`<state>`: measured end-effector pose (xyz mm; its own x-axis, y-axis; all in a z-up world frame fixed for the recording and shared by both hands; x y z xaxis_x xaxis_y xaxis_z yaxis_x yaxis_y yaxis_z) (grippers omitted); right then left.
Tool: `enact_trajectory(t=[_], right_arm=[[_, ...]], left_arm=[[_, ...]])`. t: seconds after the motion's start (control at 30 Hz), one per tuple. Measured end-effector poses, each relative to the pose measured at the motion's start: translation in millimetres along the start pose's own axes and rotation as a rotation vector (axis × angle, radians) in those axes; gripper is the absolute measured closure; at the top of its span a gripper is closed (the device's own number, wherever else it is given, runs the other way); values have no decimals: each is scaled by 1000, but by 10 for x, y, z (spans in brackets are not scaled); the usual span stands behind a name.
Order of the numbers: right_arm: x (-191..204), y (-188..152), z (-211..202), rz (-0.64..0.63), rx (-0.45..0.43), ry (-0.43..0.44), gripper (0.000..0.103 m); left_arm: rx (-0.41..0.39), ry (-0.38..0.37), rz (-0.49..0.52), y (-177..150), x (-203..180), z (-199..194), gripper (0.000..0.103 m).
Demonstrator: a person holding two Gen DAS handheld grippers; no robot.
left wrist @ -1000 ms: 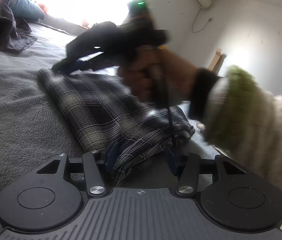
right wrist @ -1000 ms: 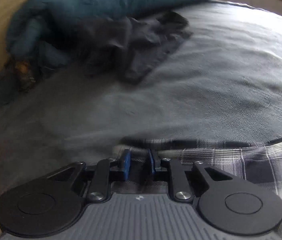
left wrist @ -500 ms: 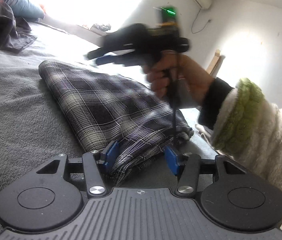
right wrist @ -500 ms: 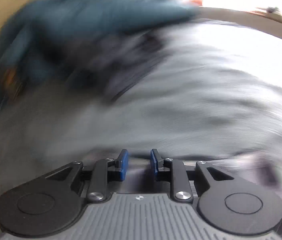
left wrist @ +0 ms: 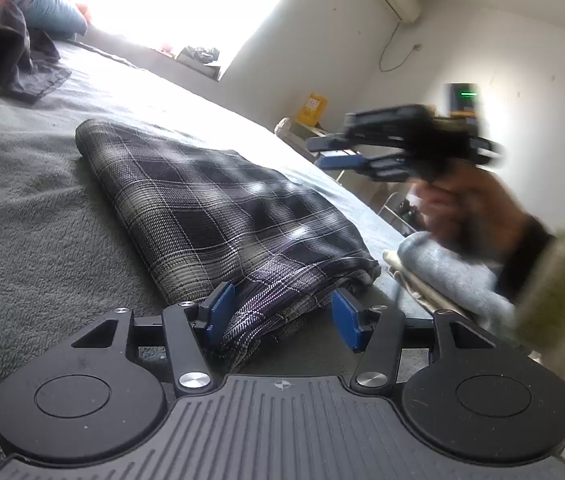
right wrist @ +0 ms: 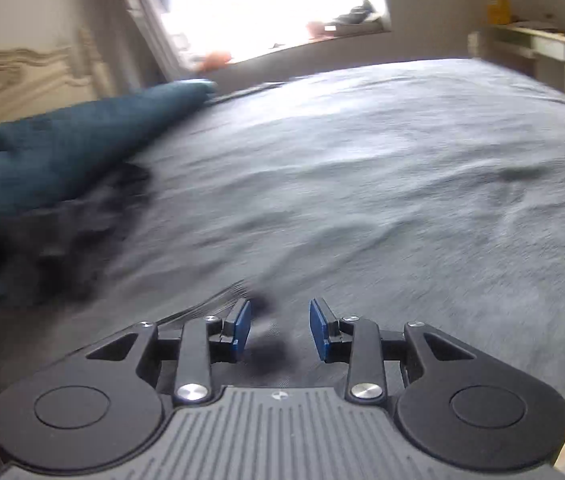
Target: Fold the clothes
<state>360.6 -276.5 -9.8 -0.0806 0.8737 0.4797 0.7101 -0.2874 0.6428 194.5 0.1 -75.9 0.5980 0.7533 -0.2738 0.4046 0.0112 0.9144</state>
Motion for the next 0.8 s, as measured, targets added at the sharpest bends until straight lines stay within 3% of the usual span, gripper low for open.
enact_trajectory(t=[0.1, 0.27, 0.43, 0.57, 0.63, 0.7, 0.8], right_arm=[[161, -492, -236, -132, 103, 45, 67], [-218, -1143, -557, -114, 138, -213, 67], [-191, -1215, -1012, -69, 17, -130, 66], [-56, -1196, -932, -116, -38, -50, 60], [-115, -1254, -771, -107, -9, -51, 60], [-229, -1336, -637, -87, 33, -117, 61], [-371, -1425, -759, -31, 12, -126, 61]], left_arm=[[-3, 6, 18, 0, -29, -11, 48], [-2, 16, 60, 33, -88, -59, 48], [31, 72, 201, 55, -339, -63, 46], [82, 133, 308, -6, -562, -38, 45], [98, 150, 327, -31, -615, -48, 44], [116, 155, 314, -47, -611, -85, 44], [151, 164, 273, -72, -588, -170, 44]])
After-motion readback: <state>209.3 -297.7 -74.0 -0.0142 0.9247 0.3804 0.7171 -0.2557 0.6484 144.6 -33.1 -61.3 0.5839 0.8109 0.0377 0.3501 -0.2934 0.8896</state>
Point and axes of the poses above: each gripper's, at about its wrist camera, not at the fingertips, and z roughly the way its jaws point, x to its left, y to its top, the point moved 3 cm from there along z, roughly the way its jaws point, and after that the axes turned 15 degrees about z, right-handed, at the moved point
